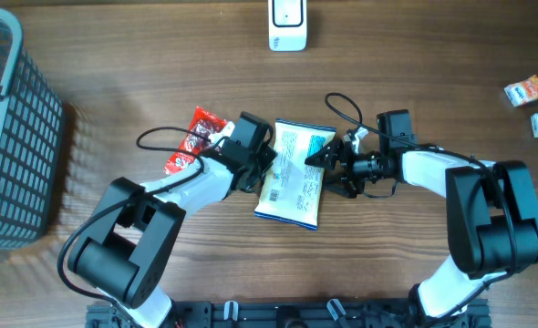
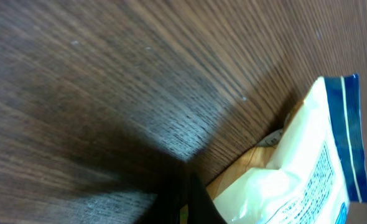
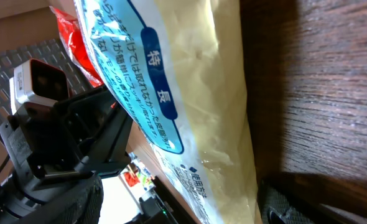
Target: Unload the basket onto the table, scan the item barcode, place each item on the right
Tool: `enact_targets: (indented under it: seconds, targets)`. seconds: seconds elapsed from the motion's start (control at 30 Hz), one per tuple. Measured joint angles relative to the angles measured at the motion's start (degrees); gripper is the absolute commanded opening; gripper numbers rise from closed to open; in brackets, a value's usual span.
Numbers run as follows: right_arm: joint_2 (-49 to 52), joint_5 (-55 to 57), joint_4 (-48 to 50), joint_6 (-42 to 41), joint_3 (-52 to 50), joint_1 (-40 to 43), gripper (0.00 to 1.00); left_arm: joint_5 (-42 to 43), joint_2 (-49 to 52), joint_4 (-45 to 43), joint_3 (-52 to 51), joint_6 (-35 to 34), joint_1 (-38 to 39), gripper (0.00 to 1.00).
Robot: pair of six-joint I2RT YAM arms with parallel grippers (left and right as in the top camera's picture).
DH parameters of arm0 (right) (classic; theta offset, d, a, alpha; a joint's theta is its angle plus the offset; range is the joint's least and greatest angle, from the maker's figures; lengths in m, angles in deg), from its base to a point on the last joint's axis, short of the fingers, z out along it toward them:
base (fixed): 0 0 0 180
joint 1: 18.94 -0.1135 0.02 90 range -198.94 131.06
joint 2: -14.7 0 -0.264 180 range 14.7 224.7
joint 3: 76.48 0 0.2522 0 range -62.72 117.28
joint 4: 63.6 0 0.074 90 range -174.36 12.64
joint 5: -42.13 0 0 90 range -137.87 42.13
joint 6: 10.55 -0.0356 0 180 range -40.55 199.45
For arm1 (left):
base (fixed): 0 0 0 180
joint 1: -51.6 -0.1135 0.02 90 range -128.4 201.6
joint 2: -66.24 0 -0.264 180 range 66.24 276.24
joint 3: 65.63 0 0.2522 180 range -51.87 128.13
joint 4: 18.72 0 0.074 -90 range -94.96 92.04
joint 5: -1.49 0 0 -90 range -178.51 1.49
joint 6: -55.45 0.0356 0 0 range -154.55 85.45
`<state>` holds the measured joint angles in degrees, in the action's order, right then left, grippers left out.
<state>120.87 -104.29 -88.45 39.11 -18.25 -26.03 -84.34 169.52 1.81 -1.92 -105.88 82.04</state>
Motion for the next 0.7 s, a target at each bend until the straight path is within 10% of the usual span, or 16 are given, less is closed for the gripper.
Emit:
enact_targets:
  seconds: [0.7]
  targets:
    - [0.4,5.7,18.7,-4.2,-1.4,-5.4,0.73,-4.4,0.2,4.8,1.7,-12.6,2.5,0.04]
